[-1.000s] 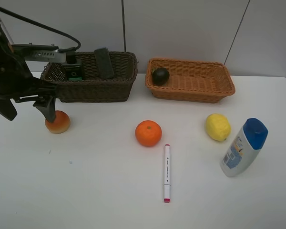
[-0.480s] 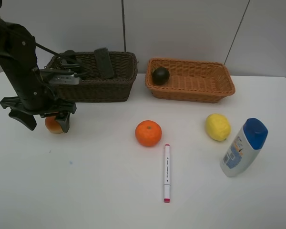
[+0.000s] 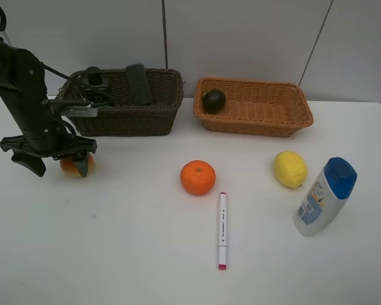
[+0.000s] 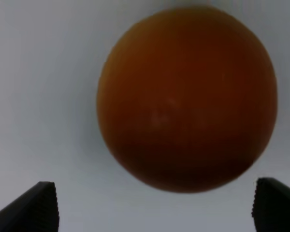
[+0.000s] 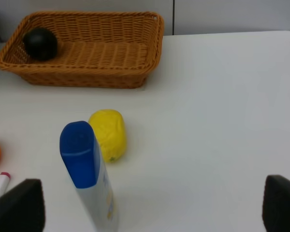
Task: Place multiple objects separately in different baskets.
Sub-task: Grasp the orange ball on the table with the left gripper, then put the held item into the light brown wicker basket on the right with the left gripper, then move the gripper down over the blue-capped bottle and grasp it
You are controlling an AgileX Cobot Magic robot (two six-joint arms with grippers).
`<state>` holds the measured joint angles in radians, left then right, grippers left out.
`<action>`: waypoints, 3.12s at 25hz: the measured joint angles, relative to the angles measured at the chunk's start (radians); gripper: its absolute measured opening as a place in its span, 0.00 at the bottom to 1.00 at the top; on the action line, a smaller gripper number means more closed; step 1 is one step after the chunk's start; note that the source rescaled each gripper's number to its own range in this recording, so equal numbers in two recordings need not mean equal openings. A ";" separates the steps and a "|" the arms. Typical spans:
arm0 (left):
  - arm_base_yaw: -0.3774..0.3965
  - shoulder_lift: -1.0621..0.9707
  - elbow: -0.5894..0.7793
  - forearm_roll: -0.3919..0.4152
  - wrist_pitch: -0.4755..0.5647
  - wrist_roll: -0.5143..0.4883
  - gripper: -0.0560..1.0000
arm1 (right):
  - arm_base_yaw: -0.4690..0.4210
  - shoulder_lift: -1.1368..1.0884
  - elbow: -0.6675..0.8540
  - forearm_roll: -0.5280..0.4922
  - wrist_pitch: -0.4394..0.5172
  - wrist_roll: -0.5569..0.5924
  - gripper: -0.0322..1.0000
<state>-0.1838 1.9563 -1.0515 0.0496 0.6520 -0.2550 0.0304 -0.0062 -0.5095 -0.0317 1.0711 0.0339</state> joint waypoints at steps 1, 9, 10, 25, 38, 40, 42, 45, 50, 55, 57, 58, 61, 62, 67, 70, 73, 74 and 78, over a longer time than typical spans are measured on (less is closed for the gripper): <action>0.000 0.011 0.000 0.000 -0.018 0.000 0.98 | 0.000 0.000 0.000 0.000 0.000 0.000 1.00; 0.000 0.071 -0.001 0.008 -0.177 0.000 0.98 | 0.000 0.000 0.000 0.000 0.000 0.000 1.00; 0.000 0.074 -0.001 0.008 -0.193 -0.001 0.98 | 0.000 0.000 0.000 0.000 0.000 0.000 1.00; 0.000 0.104 -0.020 -0.007 -0.215 -0.004 0.78 | 0.000 0.000 0.000 0.000 0.000 0.000 1.00; -0.014 -0.058 -0.010 -0.127 -0.048 0.127 0.50 | 0.000 0.000 0.000 0.000 0.000 0.000 1.00; -0.049 -0.113 -0.040 -0.204 -0.064 0.225 0.50 | 0.000 0.000 0.000 0.000 0.000 0.000 1.00; -0.110 -0.138 -0.106 -0.297 -0.096 0.334 0.50 | 0.000 0.000 0.000 0.000 0.000 0.000 1.00; -0.206 -0.121 -0.243 -0.411 -0.154 0.434 0.50 | 0.000 0.000 0.000 0.000 0.000 0.000 1.00; -0.337 0.024 -0.527 -0.497 -0.220 0.467 0.50 | 0.000 0.000 0.000 0.000 0.000 0.000 1.00; -0.402 0.250 -0.816 -0.502 -0.277 0.468 0.50 | 0.000 0.000 0.000 0.000 0.000 0.000 1.00; -0.414 0.335 -0.918 -0.505 -0.302 0.468 0.50 | 0.000 0.000 0.000 0.000 0.000 0.000 1.00; -0.416 0.379 -0.955 -0.505 -0.315 0.468 0.50 | 0.000 0.000 0.000 0.000 0.000 0.000 1.00; -0.417 0.487 -1.055 -0.501 -0.349 0.468 0.50 | 0.000 0.000 0.000 0.000 0.000 0.000 1.00; -0.417 0.516 -1.079 -0.495 -0.356 0.469 0.53 | 0.000 0.000 0.000 0.000 0.000 0.000 1.00; -0.417 0.576 -1.128 -0.483 -0.373 0.470 0.96 | 0.000 0.000 0.000 0.000 -0.001 0.000 1.00; -0.417 0.576 -1.133 -0.483 -0.372 0.471 0.99 | 0.000 0.000 0.000 0.000 -0.001 0.000 1.00; -0.417 0.560 -1.134 -0.483 -0.315 0.468 1.00 | 0.000 0.000 0.000 0.000 -0.001 0.000 1.00; -0.413 0.546 -1.134 -0.483 -0.271 0.466 1.00 | 0.000 0.000 0.000 0.000 -0.001 0.000 1.00; -0.385 0.445 -1.134 -0.482 -0.026 0.404 1.00 | 0.000 0.000 0.000 0.000 -0.001 0.000 1.00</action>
<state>-0.5691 2.4012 -2.1852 -0.4326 0.6259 0.1488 0.0304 -0.0062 -0.5095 -0.0317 1.0704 0.0339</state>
